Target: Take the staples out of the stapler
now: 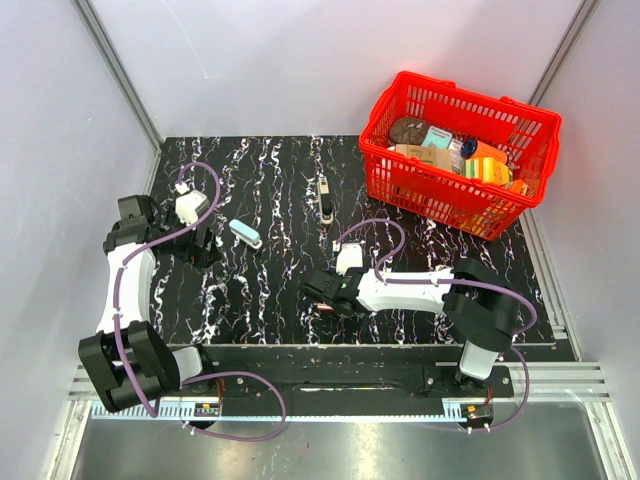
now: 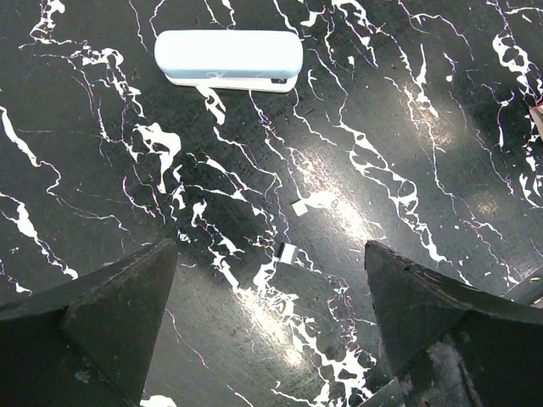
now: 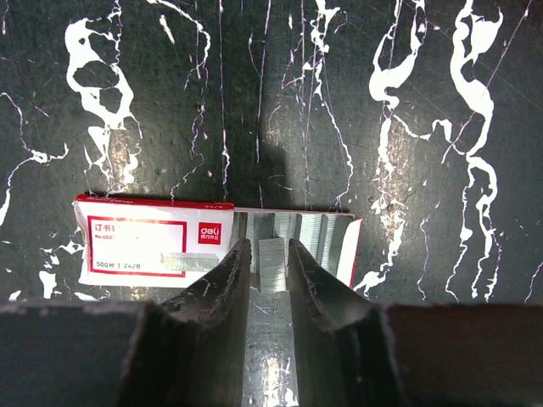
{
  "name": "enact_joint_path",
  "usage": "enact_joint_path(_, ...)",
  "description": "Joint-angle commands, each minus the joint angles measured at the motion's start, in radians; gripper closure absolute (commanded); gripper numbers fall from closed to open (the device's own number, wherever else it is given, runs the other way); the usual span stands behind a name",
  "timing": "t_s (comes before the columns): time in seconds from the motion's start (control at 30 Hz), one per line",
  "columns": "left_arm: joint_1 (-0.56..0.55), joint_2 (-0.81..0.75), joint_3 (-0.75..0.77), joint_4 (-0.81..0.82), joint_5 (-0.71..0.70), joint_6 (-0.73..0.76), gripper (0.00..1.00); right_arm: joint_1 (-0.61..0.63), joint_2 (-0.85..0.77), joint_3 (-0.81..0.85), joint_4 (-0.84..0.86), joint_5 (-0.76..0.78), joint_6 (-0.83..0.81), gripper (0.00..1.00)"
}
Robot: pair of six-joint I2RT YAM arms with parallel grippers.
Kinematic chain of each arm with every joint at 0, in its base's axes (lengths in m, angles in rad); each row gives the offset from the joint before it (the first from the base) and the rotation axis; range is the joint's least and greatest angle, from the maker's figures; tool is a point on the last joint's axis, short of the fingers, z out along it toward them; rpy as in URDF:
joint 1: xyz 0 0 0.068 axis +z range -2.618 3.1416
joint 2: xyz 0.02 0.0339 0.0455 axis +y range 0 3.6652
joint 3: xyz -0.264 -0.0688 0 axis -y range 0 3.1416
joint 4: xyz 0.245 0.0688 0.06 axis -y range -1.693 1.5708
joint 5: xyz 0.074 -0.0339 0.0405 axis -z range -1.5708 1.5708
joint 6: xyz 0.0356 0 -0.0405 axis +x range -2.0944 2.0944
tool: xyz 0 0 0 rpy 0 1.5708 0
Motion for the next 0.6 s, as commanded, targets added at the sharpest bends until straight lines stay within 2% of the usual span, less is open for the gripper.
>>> enact_joint_path(0.0, 0.001, -0.038, -0.010, 0.013, 0.006, 0.023, 0.03, 0.007, -0.008, 0.017, 0.020, 0.020, 0.001, 0.70)
enact_joint_path(0.2, 0.001, -0.041, -0.014, 0.013, 0.005, 0.025, 0.03, 0.007, -0.046, 0.016, 0.014, 0.024, 0.001, 0.71)
enact_joint_path(0.47, 0.001, -0.041, -0.009, 0.013, 0.006, 0.023, 0.03, 0.009, -0.152, -0.007, -0.003, 0.054, 0.018, 0.85)
enact_joint_path(0.57, 0.001, -0.041, -0.009, 0.013, 0.003, 0.025, 0.03, 0.006, -0.177, -0.036, -0.009, 0.041, 0.036, 0.94)
